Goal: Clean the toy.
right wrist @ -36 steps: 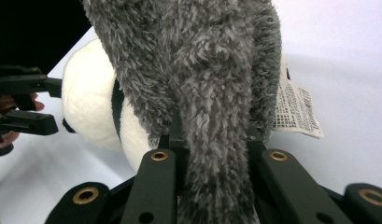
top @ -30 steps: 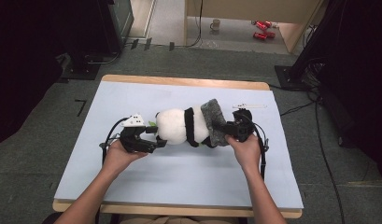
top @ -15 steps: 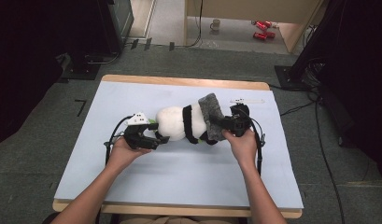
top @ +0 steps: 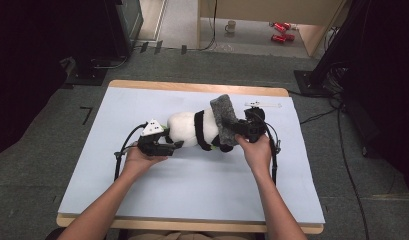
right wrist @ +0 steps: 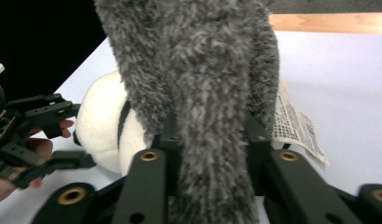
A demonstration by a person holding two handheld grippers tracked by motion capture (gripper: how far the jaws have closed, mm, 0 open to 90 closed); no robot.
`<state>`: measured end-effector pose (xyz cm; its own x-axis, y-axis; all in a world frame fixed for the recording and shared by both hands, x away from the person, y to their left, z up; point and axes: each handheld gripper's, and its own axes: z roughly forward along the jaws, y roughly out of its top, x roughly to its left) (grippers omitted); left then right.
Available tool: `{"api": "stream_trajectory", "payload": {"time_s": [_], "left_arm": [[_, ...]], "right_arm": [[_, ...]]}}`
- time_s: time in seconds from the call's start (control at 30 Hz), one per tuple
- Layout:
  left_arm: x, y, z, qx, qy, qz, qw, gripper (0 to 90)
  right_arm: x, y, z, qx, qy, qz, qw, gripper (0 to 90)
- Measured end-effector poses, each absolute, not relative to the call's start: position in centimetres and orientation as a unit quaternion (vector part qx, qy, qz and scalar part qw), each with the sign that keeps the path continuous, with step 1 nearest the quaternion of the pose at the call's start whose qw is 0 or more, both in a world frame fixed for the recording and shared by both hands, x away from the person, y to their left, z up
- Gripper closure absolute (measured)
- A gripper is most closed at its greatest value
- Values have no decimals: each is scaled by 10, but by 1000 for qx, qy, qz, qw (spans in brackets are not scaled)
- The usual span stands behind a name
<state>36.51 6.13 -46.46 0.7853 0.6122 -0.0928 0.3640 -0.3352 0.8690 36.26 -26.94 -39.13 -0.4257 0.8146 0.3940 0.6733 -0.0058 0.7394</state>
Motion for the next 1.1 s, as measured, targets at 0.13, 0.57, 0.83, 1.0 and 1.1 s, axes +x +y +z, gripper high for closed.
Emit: {"api": "stream_trajectory", "payload": {"time_s": [0.13, 0.57, 0.83, 1.0, 1.1], "left_arm": [[365, 63, -465, 802, 314, 119, 495, 485], [353, 60, -428, 784, 389, -29, 483, 641], [346, 56, -426, 781, 394, -36, 484, 626], [349, 52, -439, 786, 400, -36, 470, 616], [350, 52, -440, 783, 401, -37, 474, 615]], "right_arm": [[359, -268, -383, 528, 707, 465, 72, 766], [334, -221, -355, 466, 737, 489, 35, 763], [327, -185, -373, 443, 763, 471, -9, 762], [334, -181, -400, 453, 771, 446, -18, 763], [335, -183, -401, 451, 774, 444, -1, 764]]}}
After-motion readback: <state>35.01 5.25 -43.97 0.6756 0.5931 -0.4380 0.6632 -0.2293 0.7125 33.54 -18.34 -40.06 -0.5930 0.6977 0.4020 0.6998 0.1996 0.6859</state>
